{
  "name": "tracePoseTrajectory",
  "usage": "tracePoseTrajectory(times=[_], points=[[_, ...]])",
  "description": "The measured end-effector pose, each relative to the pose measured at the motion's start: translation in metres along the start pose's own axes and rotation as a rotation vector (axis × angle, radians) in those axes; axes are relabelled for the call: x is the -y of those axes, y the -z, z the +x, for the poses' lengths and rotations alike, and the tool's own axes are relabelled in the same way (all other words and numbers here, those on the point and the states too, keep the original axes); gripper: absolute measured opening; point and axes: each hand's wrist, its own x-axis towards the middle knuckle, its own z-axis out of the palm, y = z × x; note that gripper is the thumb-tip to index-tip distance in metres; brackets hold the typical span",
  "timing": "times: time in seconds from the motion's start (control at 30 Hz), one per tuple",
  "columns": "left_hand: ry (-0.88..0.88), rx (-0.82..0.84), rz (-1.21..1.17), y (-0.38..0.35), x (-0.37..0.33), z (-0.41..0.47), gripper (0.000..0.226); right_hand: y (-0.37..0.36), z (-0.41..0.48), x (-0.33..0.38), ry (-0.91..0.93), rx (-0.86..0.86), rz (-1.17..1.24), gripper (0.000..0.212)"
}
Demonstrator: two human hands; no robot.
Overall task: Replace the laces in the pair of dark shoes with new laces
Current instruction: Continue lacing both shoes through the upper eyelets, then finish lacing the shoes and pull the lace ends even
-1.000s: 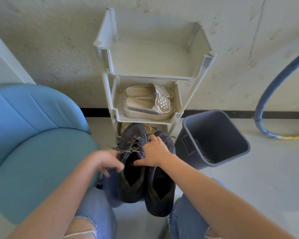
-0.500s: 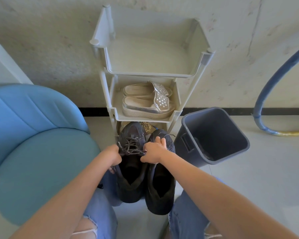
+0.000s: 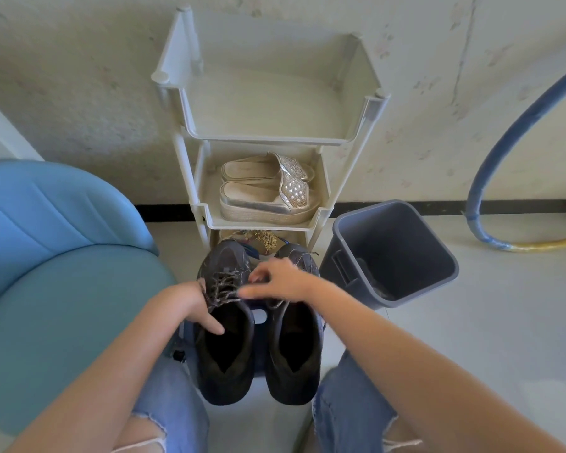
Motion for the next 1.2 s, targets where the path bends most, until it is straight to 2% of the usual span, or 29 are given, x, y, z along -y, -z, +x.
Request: tracePoseTrajectory(times=[0.07, 0.1, 0.17, 0.2, 0.23, 0.3, 0.33, 0.43, 0.53, 0.6, 0.67, 0.7, 0.77, 0.83, 0.87, 0.97, 1.07, 1.13, 1.2], points=[[-0.034, -0.085, -0.026, 0.010, -0.006, -0.007, 0.122, 0.024, -0.008, -0.014, -0.071, -0.166, 0.252, 0.044], [-0.037, -0.168, -0.046, 0.015, -0.012, -0.011, 0.122, 0.035, -0.011, -0.025, -0.139, -0.274, 0.289, 0.034], [-0.120, -0.440, -0.089, 0.017, -0.033, -0.014, 0.106, 0.049, -0.017, -0.052, -0.309, -0.371, 0.248, 0.025], [-0.200, -0.565, -0.135, 0.016, -0.046, -0.013, 0.090, 0.052, -0.021, -0.063, -0.376, -0.323, 0.220, 0.025], [-0.272, -0.614, -0.224, 0.014, -0.058, -0.012, 0.069, 0.053, -0.025, -0.071, -0.415, -0.223, 0.197, 0.028], [-0.271, -0.485, -0.351, 0.002, -0.082, -0.008, 0.032, 0.051, -0.034, -0.077, -0.438, 0.021, 0.158, 0.043], [-0.215, -0.401, -0.326, -0.006, -0.090, -0.004, 0.030, 0.048, -0.038, -0.077, -0.427, 0.131, 0.120, 0.052], [-0.020, -0.250, -0.201, -0.022, -0.102, 0.007, 0.054, 0.042, -0.045, -0.076, -0.366, 0.357, -0.067, 0.065], [0.027, -0.292, -0.224, -0.022, -0.104, 0.013, 0.050, 0.038, -0.048, -0.077, -0.339, 0.378, -0.158, 0.067], [-0.022, -0.367, -0.269, -0.021, -0.105, 0.016, 0.035, 0.039, -0.051, -0.077, -0.307, 0.325, -0.084, 0.058], [-0.106, -0.407, -0.446, -0.019, -0.104, 0.018, 0.022, 0.043, -0.054, -0.076, -0.251, 0.238, -0.021, 0.041], [-0.142, -0.400, -0.617, -0.018, -0.103, 0.018, 0.021, 0.044, -0.055, -0.075, -0.218, 0.174, -0.018, 0.030], [-0.184, -0.270, -1.076, -0.013, -0.100, 0.012, 0.018, 0.045, -0.056, -0.069, -0.164, -0.028, -0.113, 0.012], [-0.243, -0.161, -1.393, -0.006, -0.099, 0.005, 0.014, 0.047, -0.058, -0.061, -0.083, -0.252, -0.276, 0.016], [-0.285, -0.158, -1.442, -0.001, -0.099, 0.002, 0.016, 0.049, -0.060, -0.056, -0.037, -0.302, -0.343, 0.018], [-0.399, -0.208, -1.438, 0.010, -0.105, -0.011, 0.024, 0.059, -0.069, -0.041, 0.012, -0.306, -0.544, 0.015], [-0.441, -0.263, -1.414, 0.019, -0.116, -0.021, 0.024, 0.070, -0.077, -0.028, -0.015, -0.498, -0.655, 0.006], [-0.472, -0.323, -1.383, 0.025, -0.125, -0.026, 0.023, 0.073, -0.079, -0.019, -0.030, -0.632, -0.474, 0.011], [-0.495, -0.340, -1.393, 0.029, -0.133, -0.034, 0.021, 0.073, -0.080, -0.012, -0.017, -0.695, -0.105, 0.017]])
